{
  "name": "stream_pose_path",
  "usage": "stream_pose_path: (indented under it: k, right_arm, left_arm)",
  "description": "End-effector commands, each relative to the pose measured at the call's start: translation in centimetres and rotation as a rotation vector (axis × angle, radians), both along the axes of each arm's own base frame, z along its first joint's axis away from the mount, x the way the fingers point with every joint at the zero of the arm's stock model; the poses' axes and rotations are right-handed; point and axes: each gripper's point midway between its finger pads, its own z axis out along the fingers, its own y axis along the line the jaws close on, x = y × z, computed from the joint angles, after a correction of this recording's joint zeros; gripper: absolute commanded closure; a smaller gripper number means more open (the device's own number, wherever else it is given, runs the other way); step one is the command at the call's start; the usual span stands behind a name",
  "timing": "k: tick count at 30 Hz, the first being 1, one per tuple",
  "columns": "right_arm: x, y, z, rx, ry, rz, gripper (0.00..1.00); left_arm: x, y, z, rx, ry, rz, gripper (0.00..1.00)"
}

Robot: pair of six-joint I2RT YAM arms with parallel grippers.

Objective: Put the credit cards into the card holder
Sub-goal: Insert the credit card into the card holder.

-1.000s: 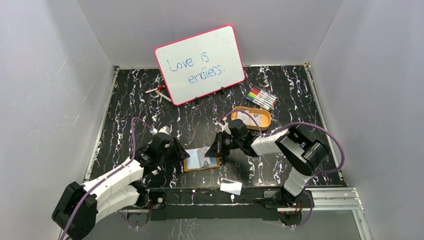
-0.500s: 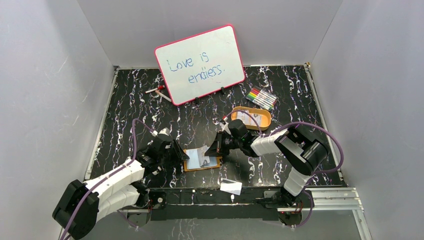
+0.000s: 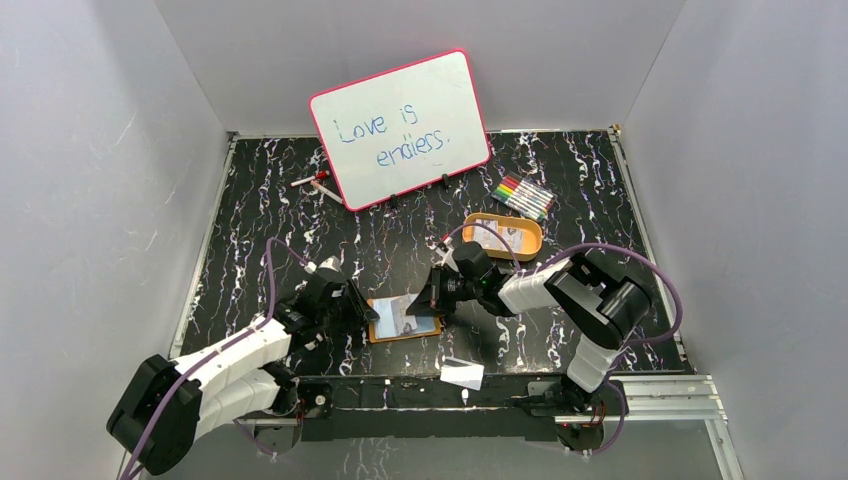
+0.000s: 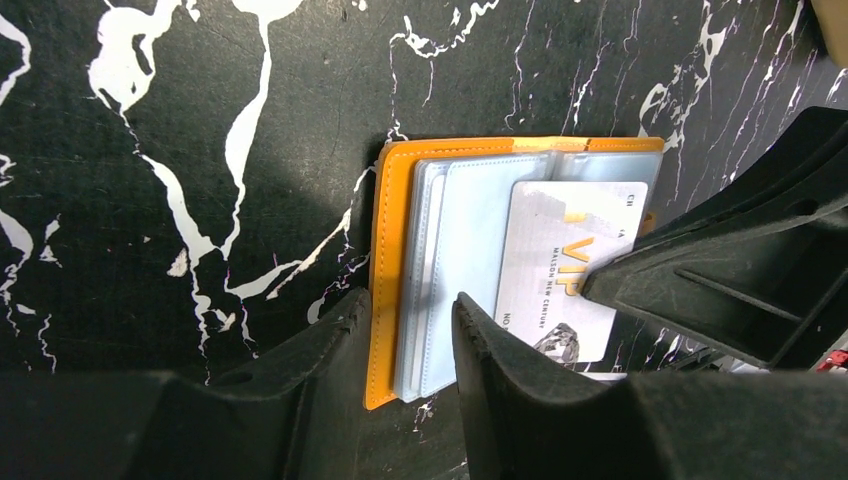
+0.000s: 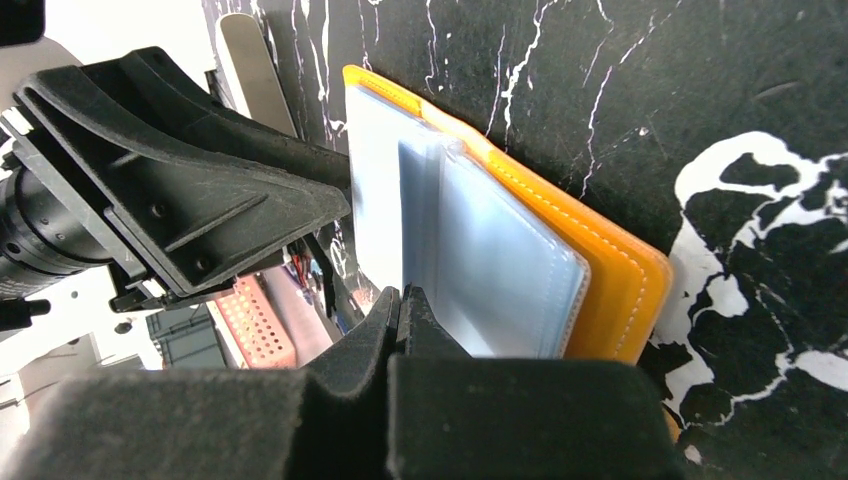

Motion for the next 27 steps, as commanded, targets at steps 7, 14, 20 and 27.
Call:
stream_pose_path:
  k: [7, 14, 20, 27]
  right_arm:
    - [0.1, 1.2, 0.6, 0.038, -0.022, 0.001, 1.00]
    - [0.6, 0.4, 2.1, 0.014, -0.081, -0.027, 1.00]
    - [0.7, -0.2, 3.3, 0.006, -0.125, -0.040, 1.00]
    - [0.7, -0.6, 1.9, -0.031, -0.094, -0.053, 1.00]
  left_arm:
    - [-0.4, 0.0, -0.5, -0.007, 0.017, -0.004, 0.67]
    - [-0.3, 0.3, -0.5, 0.004, 0.013, 0.008, 0.69]
    - [-0.3, 0.4, -0.5, 0.006, 0.015, 0.013, 0.70]
    - [-0.3, 0.4, -0.4, 0.007, 0.012, 0.015, 0.70]
